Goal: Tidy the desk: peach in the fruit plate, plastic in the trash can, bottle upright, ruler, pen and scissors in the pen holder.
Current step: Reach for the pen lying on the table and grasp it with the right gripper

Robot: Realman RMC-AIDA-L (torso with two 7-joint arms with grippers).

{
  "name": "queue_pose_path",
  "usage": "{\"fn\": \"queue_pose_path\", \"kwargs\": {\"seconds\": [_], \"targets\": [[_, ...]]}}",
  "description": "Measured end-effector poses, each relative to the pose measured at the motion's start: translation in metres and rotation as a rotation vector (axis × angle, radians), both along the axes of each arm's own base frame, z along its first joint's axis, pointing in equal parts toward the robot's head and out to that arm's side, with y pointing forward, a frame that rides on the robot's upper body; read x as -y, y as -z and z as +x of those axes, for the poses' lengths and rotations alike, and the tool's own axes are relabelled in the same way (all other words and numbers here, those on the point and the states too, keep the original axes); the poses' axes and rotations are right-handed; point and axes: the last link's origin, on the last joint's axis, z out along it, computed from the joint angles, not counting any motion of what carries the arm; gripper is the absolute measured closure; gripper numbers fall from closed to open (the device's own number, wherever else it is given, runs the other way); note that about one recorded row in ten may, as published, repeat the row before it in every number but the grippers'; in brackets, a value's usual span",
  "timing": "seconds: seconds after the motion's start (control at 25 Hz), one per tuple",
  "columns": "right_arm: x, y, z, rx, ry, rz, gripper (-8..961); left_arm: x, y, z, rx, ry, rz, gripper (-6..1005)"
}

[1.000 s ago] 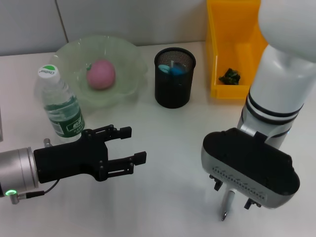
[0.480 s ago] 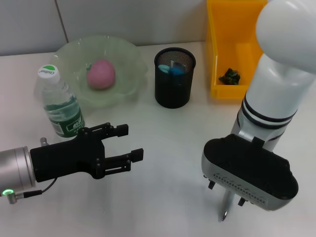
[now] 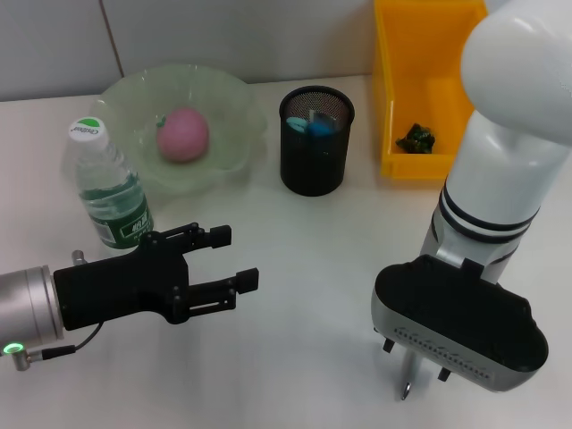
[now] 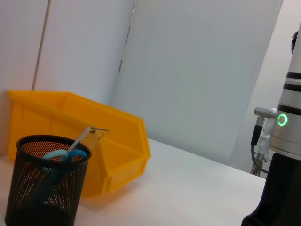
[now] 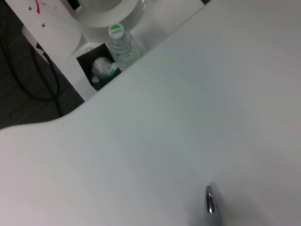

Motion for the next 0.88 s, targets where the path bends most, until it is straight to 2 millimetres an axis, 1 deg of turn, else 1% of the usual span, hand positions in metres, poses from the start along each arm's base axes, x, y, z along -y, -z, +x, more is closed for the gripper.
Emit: {"fn": "queue_pose_path", "kwargs": {"seconds": [0.6,0.88], "targets": [[-0.0017,0.0033,0.0041,0.005,-0.003,0.004,467,-0.0013,-0.0007,0.0017,0.011,-0.002,0.008,229],[-0.0014,0.0049,0.0045,0.009,-0.012,0.003,470,-0.0022,-0.0008,0.002,0.01,-0.002,0.01,229]]}}
